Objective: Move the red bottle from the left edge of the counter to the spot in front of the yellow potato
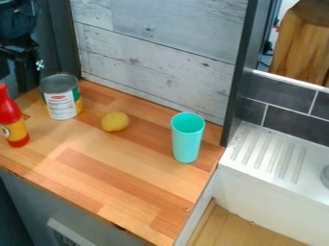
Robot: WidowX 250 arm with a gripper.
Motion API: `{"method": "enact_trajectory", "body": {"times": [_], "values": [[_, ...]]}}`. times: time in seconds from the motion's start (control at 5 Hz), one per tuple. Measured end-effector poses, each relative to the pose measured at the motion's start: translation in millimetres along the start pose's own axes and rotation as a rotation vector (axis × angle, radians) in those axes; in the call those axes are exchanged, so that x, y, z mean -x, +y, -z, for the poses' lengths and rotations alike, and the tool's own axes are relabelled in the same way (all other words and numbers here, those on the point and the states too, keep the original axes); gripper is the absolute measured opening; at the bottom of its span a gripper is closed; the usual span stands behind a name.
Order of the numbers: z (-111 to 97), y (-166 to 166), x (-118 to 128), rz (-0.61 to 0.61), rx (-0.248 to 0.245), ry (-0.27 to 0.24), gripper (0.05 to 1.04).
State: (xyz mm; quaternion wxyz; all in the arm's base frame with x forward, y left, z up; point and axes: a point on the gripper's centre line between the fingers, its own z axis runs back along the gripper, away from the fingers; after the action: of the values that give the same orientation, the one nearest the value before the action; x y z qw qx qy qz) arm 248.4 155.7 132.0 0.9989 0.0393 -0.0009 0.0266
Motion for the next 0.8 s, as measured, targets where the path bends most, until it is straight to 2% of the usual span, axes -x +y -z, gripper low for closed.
{"method": "enact_trajectory", "body": {"times": [0.2, 0.6, 0.8], "values": [[7.3, -2.4, 0.7, 0.002, 0.016, 0.026, 1.001], [-17.2, 5.8, -21.1, 0.000, 0.044, -0.018, 1.001], [-10.3, 20.9, -14.3, -0.040, 0.002, 0.043, 1.001]]}}
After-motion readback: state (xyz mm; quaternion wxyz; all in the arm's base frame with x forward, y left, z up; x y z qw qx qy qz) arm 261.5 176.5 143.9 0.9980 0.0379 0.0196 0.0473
